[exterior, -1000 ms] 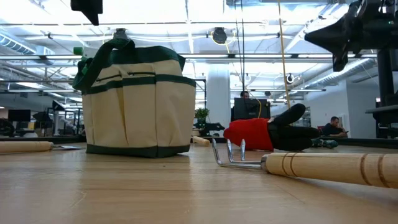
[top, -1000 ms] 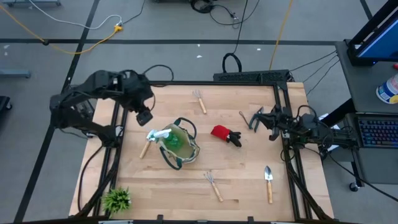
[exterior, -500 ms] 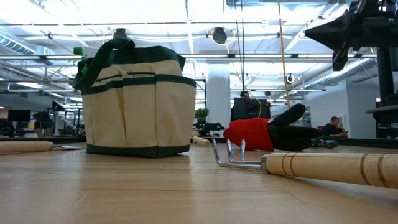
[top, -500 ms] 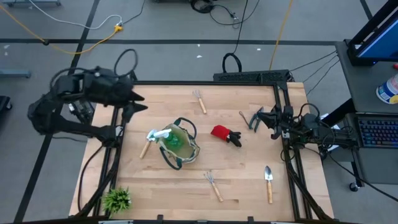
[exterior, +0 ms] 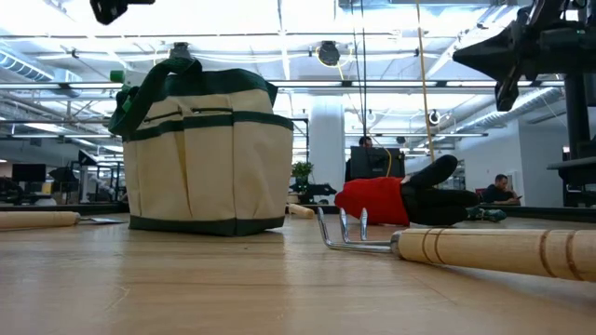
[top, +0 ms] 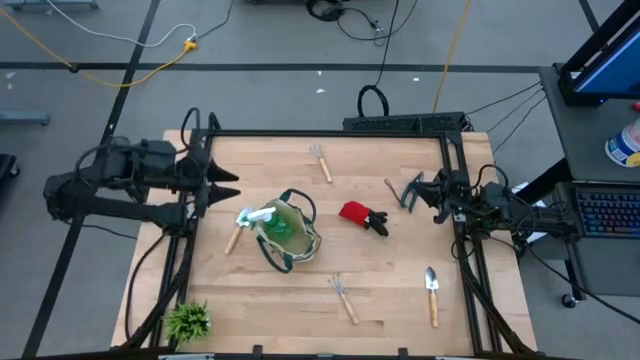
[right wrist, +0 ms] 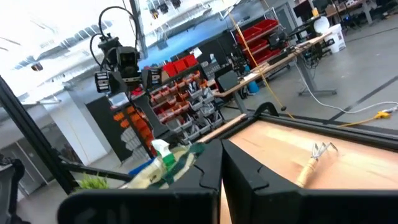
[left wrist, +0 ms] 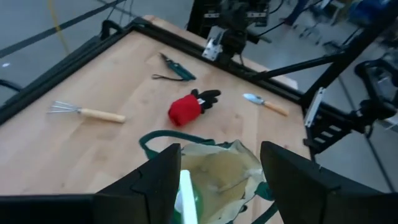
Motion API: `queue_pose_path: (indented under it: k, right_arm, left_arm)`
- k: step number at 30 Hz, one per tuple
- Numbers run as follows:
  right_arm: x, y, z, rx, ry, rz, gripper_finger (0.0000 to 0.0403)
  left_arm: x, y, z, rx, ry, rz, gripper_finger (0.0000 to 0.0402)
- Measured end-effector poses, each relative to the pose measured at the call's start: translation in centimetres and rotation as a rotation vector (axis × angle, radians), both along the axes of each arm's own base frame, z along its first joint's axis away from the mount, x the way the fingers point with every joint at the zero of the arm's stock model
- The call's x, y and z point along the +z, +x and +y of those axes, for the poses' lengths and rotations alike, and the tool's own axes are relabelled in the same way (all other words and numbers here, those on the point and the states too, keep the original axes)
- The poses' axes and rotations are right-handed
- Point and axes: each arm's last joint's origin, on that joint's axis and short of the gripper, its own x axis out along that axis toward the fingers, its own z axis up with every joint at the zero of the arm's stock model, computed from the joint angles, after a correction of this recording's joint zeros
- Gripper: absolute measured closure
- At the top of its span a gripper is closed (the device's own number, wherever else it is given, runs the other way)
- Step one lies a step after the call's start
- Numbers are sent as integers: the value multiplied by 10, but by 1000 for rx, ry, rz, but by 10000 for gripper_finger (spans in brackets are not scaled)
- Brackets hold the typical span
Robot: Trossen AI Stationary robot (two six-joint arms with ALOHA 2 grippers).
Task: Pick & Place Garden tools in Gardening bag
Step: Put the gloves into the gardening bag
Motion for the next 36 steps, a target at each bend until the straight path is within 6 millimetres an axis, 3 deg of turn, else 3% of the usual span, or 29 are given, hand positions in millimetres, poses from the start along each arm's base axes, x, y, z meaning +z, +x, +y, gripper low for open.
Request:
queue_pose_path:
  k: [9,15,22,31,36]
  right_arm:
    - [-4,6,0,4,-9,63,401]
    - [-5,8,3,112,39,54,400]
    - [-5,12,2,103,-7,74,384]
    - [-2,26,2,127,-43,103,345]
    - [16,36,2,150,-95,143,325]
  left_arm:
    - [-45,-7,-6,-51,-6,-118,174]
    - [-67,-9,-8,-89,104,-144,174]
    - [-92,-10,-9,-100,150,-187,174]
    - [-109,-14,-10,-136,145,-223,174]
    - [-115,-19,-10,-149,142,-242,174]
